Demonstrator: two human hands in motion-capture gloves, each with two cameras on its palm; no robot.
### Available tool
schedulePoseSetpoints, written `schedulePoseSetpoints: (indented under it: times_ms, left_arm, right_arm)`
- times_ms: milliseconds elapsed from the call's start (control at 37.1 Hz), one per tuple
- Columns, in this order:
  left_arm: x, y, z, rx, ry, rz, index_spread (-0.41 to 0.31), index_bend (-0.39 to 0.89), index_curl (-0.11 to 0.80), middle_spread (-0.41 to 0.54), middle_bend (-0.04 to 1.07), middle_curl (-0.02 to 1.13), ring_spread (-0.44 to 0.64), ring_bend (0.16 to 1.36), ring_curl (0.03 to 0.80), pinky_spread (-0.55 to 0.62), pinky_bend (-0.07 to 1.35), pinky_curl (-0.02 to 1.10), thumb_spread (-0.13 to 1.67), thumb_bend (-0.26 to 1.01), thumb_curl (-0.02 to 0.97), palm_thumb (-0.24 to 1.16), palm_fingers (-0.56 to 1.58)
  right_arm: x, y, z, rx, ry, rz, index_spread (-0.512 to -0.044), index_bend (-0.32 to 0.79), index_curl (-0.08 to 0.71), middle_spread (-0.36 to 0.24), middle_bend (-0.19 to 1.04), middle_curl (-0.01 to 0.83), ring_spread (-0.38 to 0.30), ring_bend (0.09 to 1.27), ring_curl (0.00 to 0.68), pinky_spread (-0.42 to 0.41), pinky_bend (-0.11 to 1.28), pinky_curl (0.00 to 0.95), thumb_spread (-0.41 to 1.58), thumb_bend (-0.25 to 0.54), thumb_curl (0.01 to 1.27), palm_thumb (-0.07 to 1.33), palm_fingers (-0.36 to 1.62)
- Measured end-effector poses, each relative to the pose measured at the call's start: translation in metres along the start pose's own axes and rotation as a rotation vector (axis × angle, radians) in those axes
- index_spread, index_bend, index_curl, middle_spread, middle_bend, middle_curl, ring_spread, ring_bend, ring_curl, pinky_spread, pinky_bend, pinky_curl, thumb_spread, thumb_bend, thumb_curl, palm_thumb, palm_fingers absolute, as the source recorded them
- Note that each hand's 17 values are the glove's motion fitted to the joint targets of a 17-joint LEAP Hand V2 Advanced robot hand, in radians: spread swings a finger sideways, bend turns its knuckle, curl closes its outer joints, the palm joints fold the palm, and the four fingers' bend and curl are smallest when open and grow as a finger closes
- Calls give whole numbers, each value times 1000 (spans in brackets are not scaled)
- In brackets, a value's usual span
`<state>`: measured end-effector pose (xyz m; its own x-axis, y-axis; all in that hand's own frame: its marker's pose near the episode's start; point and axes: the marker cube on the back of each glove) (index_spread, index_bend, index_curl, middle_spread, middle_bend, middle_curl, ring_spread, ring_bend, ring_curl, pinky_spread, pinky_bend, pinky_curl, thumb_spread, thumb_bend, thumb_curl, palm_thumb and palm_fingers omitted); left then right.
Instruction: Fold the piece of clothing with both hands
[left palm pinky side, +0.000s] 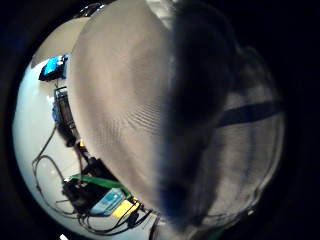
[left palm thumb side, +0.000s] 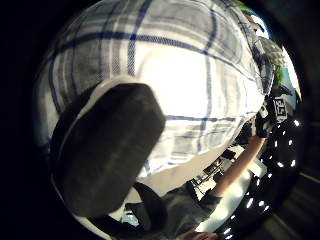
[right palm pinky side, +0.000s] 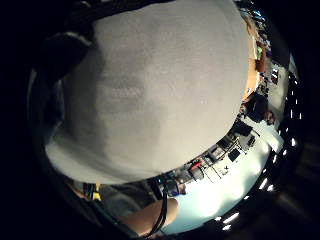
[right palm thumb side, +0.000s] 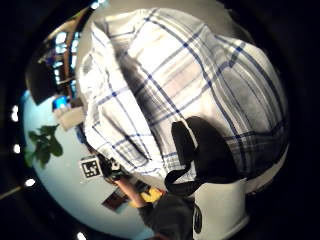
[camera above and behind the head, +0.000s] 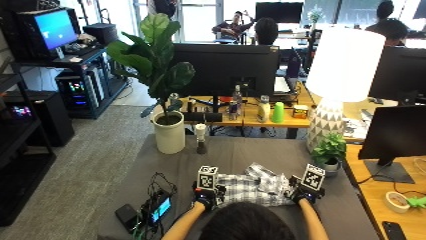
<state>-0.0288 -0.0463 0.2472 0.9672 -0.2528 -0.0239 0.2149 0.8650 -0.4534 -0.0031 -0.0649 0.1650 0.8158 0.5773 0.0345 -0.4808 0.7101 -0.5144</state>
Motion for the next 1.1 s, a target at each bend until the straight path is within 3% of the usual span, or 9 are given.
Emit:
schedulePoseSetpoints:
  times_ms: [108, 323, 431, 566, 646, 781, 943, 1023, 1104]
  left_arm:
    - [-1, -1, 5, 34, 28, 14, -49, 144, 337, 129, 161, 290, 230, 553, 365, 326, 448, 392, 1238, -34, 123, 35, 50]
    - [-9, 1, -14, 5, 51, 1, -63, 184, 345, 128, 171, 285, 248, 552, 342, 340, 415, 365, 1183, -9, 150, 41, 119]
    - [-19, 12, -36, 8, 87, -16, -67, 186, 354, 120, 173, 286, 222, 561, 333, 303, 396, 352, 1202, 2, 165, 83, 215]
    - [-33, 27, -69, 111, 144, 44, -67, 177, 360, 118, 164, 292, 209, 560, 337, 282, 394, 356, 1215, -6, 173, 100, 230]
    - [-50, 14, -82, 194, 170, 52, -68, 174, 362, 117, 158, 291, 204, 564, 339, 275, 388, 355, 1224, -8, 177, 105, 236]
    - [-82, -7, -102, 284, 235, 26, -68, 166, 361, 115, 162, 289, 196, 560, 334, 255, 387, 355, 1230, -11, 181, 109, 253]
    - [-113, 17, -130, 431, 258, -66, -68, 148, 353, 107, 165, 289, 177, 575, 334, 227, 392, 355, 1246, -8, 187, 121, 279]
    - [-127, 30, -137, 494, 258, -119, -67, 147, 346, 96, 179, 295, 153, 596, 337, 202, 382, 351, 1258, -5, 188, 131, 333]
    - [-136, 40, -139, 526, 294, -143, -67, 145, 343, 84, 182, 301, 134, 592, 335, 183, 375, 349, 1275, -2, 191, 144, 355]
  right_arm:
    - [-8, 5, 6, 31, -6, -62, -240, 89, 200, 33, 216, 402, 74, 433, 359, 145, 574, 397, 1189, -16, 295, 571, 433]
    - [-25, 13, 8, 26, 16, -9, -195, 102, 193, -31, 262, 427, -80, 585, 386, -114, 674, 405, 1159, 73, 337, 804, 986]
    - [-32, 11, 0, -15, -4, -42, -195, 158, 233, -70, 343, 471, -135, 612, 427, -157, 674, 439, 1142, 108, 355, 909, 1186]
    - [-45, 18, -32, -11, -22, -81, -200, 211, 296, -99, 382, 503, -168, 627, 460, -185, 676, 470, 1106, 130, 374, 1003, 1257]
    - [-64, 22, -57, 33, -22, -133, -201, 202, 318, -109, 396, 514, -185, 634, 470, -194, 691, 482, 1078, 119, 386, 1023, 1268]
    - [-122, -11, -88, 62, 11, -160, -203, 176, 341, -134, 407, 529, -203, 650, 483, -203, 748, 508, 944, 40, 419, 978, 1267]
    - [-229, 45, -94, 141, 110, -347, -208, 172, 364, -152, 428, 547, -218, 667, 497, -200, 811, 539, 791, -10, 478, 980, 1265]
    - [-294, 73, -71, 295, 156, -514, -209, 166, 372, -158, 443, 558, -221, 685, 506, -204, 831, 551, 737, -20, 503, 983, 1268]
    - [-340, 126, -29, 284, 228, -571, -211, 151, 375, -162, 461, 566, -224, 698, 512, -204, 849, 563, 699, -23, 524, 984, 1253]
